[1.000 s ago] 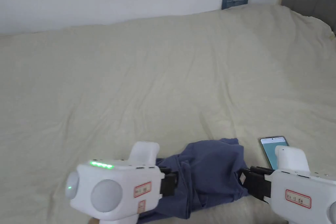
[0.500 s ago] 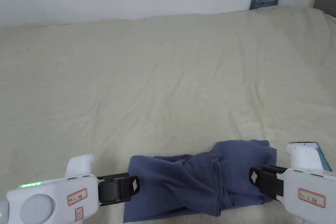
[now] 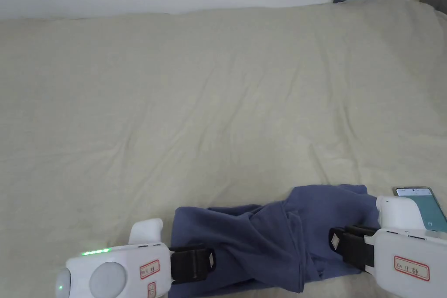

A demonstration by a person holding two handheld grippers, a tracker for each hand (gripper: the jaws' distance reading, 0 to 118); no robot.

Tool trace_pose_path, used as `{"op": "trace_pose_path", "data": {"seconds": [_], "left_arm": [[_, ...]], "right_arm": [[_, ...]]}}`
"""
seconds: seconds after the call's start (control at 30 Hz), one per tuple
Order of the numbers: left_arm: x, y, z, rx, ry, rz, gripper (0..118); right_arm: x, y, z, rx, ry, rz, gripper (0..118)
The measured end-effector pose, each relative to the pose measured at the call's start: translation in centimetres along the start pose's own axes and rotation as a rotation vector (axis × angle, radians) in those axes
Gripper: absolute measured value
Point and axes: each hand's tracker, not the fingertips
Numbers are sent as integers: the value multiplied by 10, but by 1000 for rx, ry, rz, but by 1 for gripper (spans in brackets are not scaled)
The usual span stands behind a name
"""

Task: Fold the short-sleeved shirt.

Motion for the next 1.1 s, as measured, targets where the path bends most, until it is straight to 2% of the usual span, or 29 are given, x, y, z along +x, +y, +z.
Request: {"op": "trace_pose_path", "data": {"seconds": [0.07, 0.1, 0.13, 0.17, 0.2, 0.27, 0.3, 0.33, 0.37, 0.43, 0.67, 0.73, 0.83, 0.93, 1.0, 1.1], "left_arm": [[3, 1, 0, 24, -66, 1, 98], [6, 4, -3, 5, -26, 18, 87], [9, 6, -6, -7, 41, -4, 82], [8, 6, -7, -22, 54, -49, 78], [9, 7, -6, -26, 46, -79, 68], [9, 9, 2, 0, 36, -51, 36], [6, 8, 2, 9, 38, -38, 14], [2, 9, 0, 5, 14, 21, 14], [-2, 9, -5, -11, -75, 85, 14], [-2, 8, -6, -8, -19, 38, 14], [-27, 10, 17, 30, -128, 87, 13], [-33, 13, 27, 43, -111, 105, 13], [-52, 18, 42, 64, 6, 96, 13], [-85, 14, 69, 140, 2, 172, 13], [-103, 14, 85, 146, 18, 168, 13], [-121, 13, 106, 144, 131, 156, 13]], "right_arm": [[2, 1, -2, -1, 8, -6, 6], [3, 2, -4, -6, 12, -3, 6], [2, 2, -5, -10, 10, -2, 6], [2, 2, -4, -11, 8, 0, 6], [2, 1, -5, -11, 14, 1, 6], [2, 0, -5, -14, 22, -2, 6], [2, 0, -6, -16, 22, 1, 6], [2, 0, -7, -19, 17, 3, 6], [0, -1, -8, -23, 13, 7, 6], [-1, -3, -8, -28, 8, 14, 6], [-3, -3, -6, -28, 5, 24, 6], [-3, -1, -5, -22, 14, 16, 6], [-7, 3, -4, -17, 5, 30, 6], [-9, 3, -5, -12, 11, 25, 6], [-11, 4, -7, -13, 16, 25, 6], [-14, 4, -11, -19, 20, 33, 6]]}}
